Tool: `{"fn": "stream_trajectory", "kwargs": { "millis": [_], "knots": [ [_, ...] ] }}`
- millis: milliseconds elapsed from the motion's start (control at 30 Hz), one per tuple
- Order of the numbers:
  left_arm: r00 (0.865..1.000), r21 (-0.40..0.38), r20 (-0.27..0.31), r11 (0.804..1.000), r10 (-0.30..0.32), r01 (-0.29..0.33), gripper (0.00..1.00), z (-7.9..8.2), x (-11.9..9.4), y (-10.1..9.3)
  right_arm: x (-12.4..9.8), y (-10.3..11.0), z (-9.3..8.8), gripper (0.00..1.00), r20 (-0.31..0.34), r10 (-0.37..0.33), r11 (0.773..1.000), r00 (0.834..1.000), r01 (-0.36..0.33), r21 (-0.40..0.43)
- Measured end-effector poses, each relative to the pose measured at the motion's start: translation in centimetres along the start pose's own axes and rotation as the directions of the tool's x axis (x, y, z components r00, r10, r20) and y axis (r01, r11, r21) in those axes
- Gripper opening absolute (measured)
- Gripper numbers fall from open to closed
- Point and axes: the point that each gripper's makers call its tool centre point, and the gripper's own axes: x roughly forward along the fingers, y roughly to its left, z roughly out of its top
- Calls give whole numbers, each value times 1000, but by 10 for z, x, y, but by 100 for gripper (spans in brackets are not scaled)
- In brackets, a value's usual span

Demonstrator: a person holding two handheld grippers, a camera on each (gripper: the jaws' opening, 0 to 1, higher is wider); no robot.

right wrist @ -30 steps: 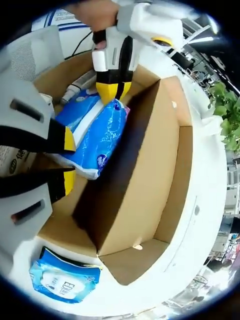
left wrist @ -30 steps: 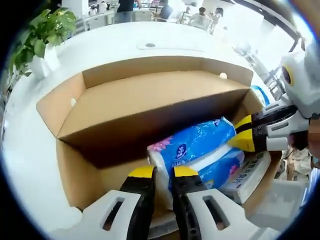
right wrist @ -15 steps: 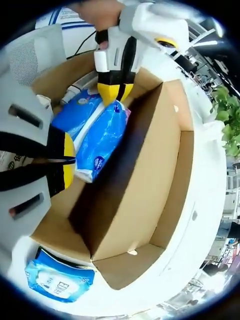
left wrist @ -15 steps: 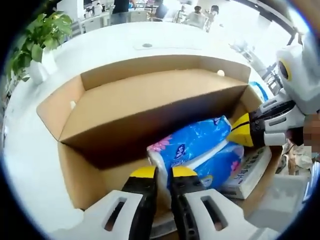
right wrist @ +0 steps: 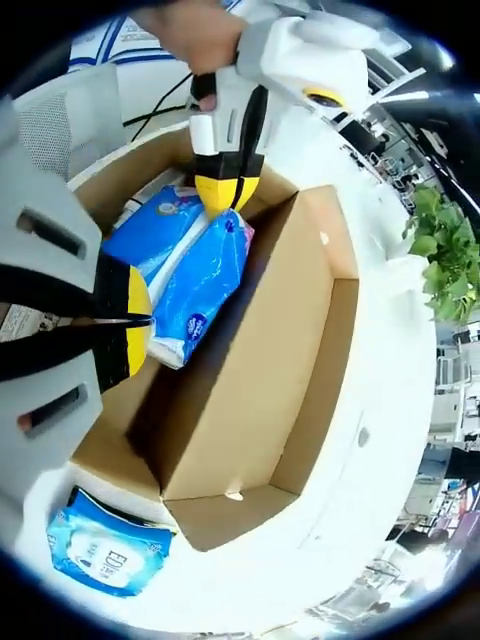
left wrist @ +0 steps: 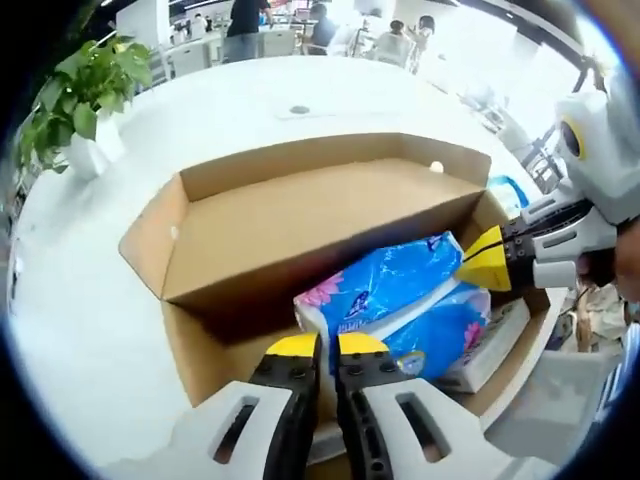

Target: Operate the shoe box by opening the lid, removing the specified soft item, and placing it in the target area until the item is outside and the box remains undamaged.

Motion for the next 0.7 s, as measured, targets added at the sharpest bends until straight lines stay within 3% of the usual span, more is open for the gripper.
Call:
{"fn": "stream_trajectory", "kwargs": {
  "millis": [300, 700],
  "knots": [
    [999, 26, 40, 1000, 1, -2, 0, 20, -26, -7, -30, 2, 18, 0, 56, -4, 1000, 998, 5, -17],
    [997, 65, 76, 998, -14, 9, 0, 42, -51, -27, -62, -3, 26, 0, 104, -27, 999, 994, 29, -23]
  ]
}}
